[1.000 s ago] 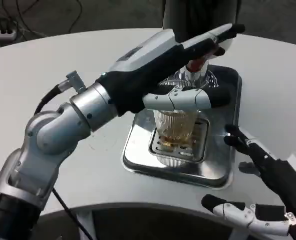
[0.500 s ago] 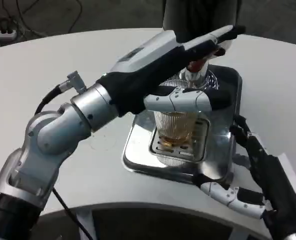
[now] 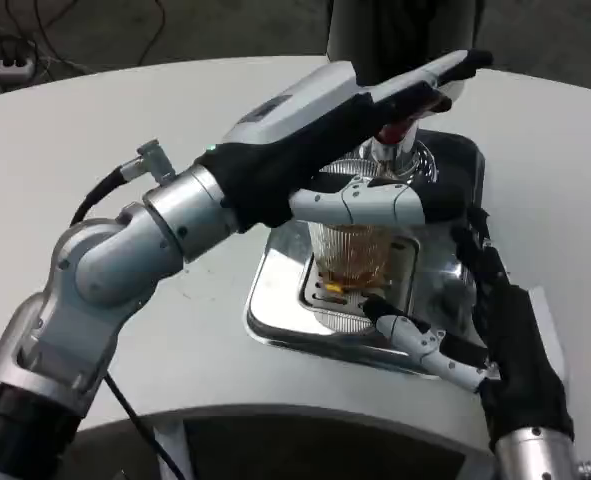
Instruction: Grasp the cup under the faucet to collect the drink, then remove the cup.
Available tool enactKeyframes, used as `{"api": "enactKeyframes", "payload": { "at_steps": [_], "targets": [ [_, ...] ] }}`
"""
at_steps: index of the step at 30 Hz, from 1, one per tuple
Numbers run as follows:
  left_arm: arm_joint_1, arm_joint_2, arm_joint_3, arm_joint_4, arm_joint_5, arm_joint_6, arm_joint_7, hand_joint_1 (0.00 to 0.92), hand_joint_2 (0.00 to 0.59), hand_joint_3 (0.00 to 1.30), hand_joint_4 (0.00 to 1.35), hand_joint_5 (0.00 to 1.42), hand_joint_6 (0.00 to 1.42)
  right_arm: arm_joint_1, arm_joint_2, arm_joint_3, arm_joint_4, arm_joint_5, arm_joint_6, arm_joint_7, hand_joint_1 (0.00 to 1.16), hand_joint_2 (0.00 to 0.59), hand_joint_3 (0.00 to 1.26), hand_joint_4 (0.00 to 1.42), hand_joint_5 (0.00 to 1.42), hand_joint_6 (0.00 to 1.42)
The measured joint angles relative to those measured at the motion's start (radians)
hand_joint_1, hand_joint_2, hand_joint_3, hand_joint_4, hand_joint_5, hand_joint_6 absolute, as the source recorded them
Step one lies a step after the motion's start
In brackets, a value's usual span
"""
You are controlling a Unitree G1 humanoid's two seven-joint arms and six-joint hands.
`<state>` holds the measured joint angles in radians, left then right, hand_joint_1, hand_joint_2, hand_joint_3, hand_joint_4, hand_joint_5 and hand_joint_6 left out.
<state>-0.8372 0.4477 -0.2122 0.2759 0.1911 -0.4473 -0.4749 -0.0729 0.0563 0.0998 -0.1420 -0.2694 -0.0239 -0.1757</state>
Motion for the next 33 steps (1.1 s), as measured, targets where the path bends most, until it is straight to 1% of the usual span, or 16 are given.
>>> {"api": "enactKeyframes", "payload": {
  "at_steps": [1,9,19,26,31,33],
  "targets": [
    [0.0,0.0,0.0,0.0,0.001,0.0,0.0,0.0,0.04,0.04,0.04,0.15,0.11,-0.009,0.006,-0.001,0.016,0.0,-0.011,-0.009,0.92,0.164,0.04,0.07,0.07,0.2],
    [-0.009,0.002,-0.002,0.001,0.015,0.0,0.0,0.0,0.04,0.04,0.04,0.15,0.11,-0.069,0.008,0.001,0.116,-0.001,-0.053,-0.077,0.93,0.163,0.05,0.08,0.08,0.2],
    [-0.016,0.002,-0.003,0.003,0.018,0.001,0.003,0.0,0.04,0.04,0.04,0.15,0.1,-0.135,0.009,0.007,0.186,-0.01,-0.094,-0.145,0.92,0.152,0.07,0.11,0.1,0.21],
    [-0.02,0.004,-0.004,0.004,0.02,0.001,0.003,0.0,0.039,0.04,0.05,0.15,0.09,-0.177,0.014,0.031,0.252,-0.036,-0.143,-0.197,0.9,0.155,0.09,0.12,0.13,0.22],
    [-0.022,0.005,-0.005,0.006,0.021,0.001,0.003,0.0,0.039,0.04,0.05,0.15,0.09,-0.21,0.018,0.039,0.322,-0.044,-0.158,-0.229,0.9,0.16,0.1,0.12,0.13,0.23],
    [-0.023,0.005,-0.005,0.006,0.021,0.001,0.003,0.0,0.039,0.04,0.05,0.15,0.09,-0.22,0.02,0.041,0.334,-0.046,-0.163,-0.233,0.9,0.164,0.1,0.12,0.14,0.23]
  ]
}}
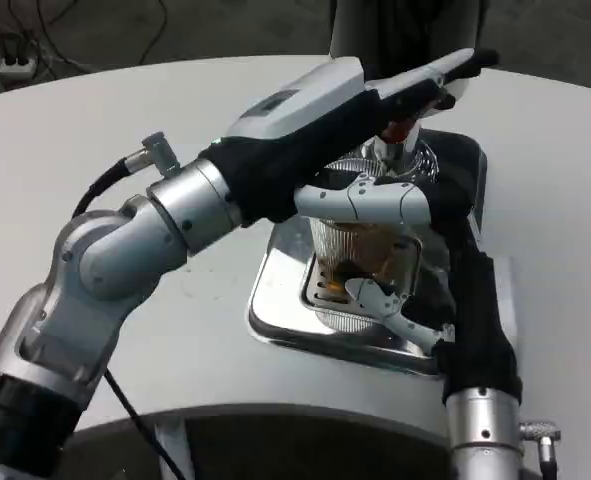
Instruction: Grasp the cup under the faucet to collect the drink, then remove the cup.
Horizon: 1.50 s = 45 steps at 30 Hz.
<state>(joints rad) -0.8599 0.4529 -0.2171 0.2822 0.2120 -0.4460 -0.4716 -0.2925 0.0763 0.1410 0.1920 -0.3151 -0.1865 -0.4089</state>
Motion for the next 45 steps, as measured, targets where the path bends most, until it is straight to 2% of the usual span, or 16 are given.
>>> {"api": "enactKeyframes", "payload": {
  "at_steps": [8,12,20,29,37,45],
  "targets": [
    [-0.003,0.001,-0.001,0.003,0.0,0.0,0.0,0.0,0.038,0.05,0.05,0.15,0.09,-0.058,0.015,0.001,0.102,-0.003,-0.028,-0.023,0.89,0.158,0.1,0.12,0.14,0.23],
    [-0.007,0.001,-0.002,0.007,0.001,0.0,0.0,0.0,0.039,0.05,0.05,0.15,0.09,-0.102,0.02,-0.004,0.156,0.0,-0.034,-0.023,0.87,0.151,0.07,0.08,0.09,0.18],
    [-0.02,0.0,-0.005,0.026,0.019,-0.002,0.0,0.0,0.041,0.05,0.05,0.15,0.09,-0.141,0.005,-0.017,0.196,0.015,-0.04,0.011,0.83,0.137,0.0,0.0,0.0,0.12],
    [-0.035,-0.001,-0.006,0.05,0.029,-0.012,0.001,0.0,0.046,0.05,0.05,0.15,0.09,-0.187,-0.006,-0.015,0.243,0.015,-0.04,0.037,0.79,0.143,0.0,0.0,0.0,0.05],
    [-0.046,-0.001,-0.007,0.073,0.03,-0.023,0.001,0.0,0.047,0.05,0.05,0.15,0.09,-0.224,-0.005,-0.016,0.288,0.012,-0.044,0.026,0.78,0.142,0.0,0.0,0.0,0.05],
    [-0.05,-0.001,-0.007,0.085,0.03,-0.027,0.001,0.0,0.049,0.05,0.05,0.15,0.09,-0.251,-0.001,-0.009,0.309,-0.028,-0.022,-0.022,0.79,0.146,0.0,0.0,0.0,0.05]
  ]
}}
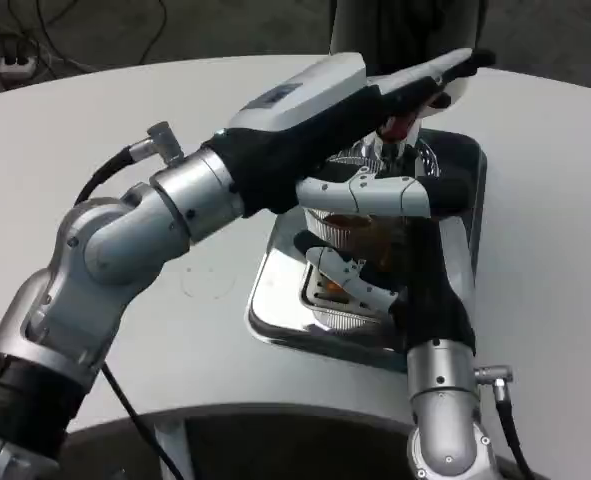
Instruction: Grasp the cup under the faucet to collect the drink, then remove the cup.
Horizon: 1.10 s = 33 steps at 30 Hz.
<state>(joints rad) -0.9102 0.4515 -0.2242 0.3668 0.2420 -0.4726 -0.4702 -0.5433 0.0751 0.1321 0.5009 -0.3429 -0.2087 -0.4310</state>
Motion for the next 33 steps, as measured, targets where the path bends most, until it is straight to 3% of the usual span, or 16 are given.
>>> {"api": "enactKeyframes", "payload": {
  "at_steps": [17,27,33],
  "targets": [
    [0.0,0.001,0.001,0.001,0.0,0.0,0.0,0.0,0.06,0.05,0.05,0.15,0.09,-0.005,0.021,0.013,0.0,-0.028,0.048,-0.078,0.82,0.149,0.0,0.06,0.06,0.13],
    [0.001,0.007,0.006,0.001,-0.001,0.0,-0.001,0.0,0.065,0.05,0.05,0.15,0.09,-0.031,0.019,0.016,0.022,-0.027,0.048,-0.094,0.83,0.153,0.09,0.23,0.23,0.21],
    [0.012,0.01,0.021,0.001,-0.041,0.012,-0.009,0.0,0.065,0.05,0.05,0.15,0.09,-0.05,0.019,0.016,0.056,-0.026,0.035,-0.119,0.86,0.152,0.24,0.39,0.41,0.32]
  ]
}}
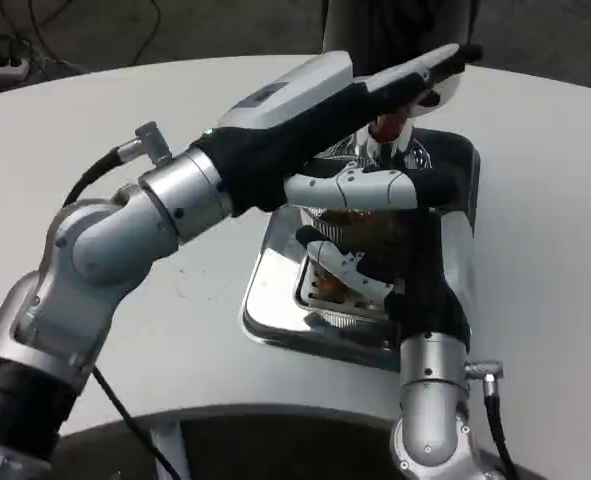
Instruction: Grasp the cup under the faucet to collect the drink, then remove the cup.
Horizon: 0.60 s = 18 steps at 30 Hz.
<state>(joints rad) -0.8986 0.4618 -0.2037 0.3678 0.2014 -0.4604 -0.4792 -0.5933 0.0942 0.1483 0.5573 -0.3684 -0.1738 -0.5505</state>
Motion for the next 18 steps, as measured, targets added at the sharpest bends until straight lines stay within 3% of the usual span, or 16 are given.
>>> {"api": "enactKeyframes", "payload": {
  "at_steps": [6,14,18],
  "targets": [
    [0.013,-0.011,0.04,0.018,-0.116,0.053,-0.046,0.0,0.066,0.05,0.04,0.15,0.09,-0.016,-0.001,0.001,0.038,0.001,-0.025,-0.03,0.9,0.156,0.38,0.51,0.55,0.4],
    [0.024,-0.019,0.044,0.023,-0.151,0.06,-0.049,0.0,0.072,0.05,0.04,0.14,0.09,-0.023,-0.001,-0.001,0.063,0.002,-0.045,-0.056,0.9,0.156,0.48,0.6,0.64,0.49],
    [0.024,-0.021,0.044,0.028,-0.157,0.06,-0.049,0.0,0.073,0.05,0.04,0.14,0.09,-0.023,-0.002,-0.001,0.065,0.002,-0.046,-0.065,0.91,0.16,0.59,0.69,0.74,0.59]
  ]
}}
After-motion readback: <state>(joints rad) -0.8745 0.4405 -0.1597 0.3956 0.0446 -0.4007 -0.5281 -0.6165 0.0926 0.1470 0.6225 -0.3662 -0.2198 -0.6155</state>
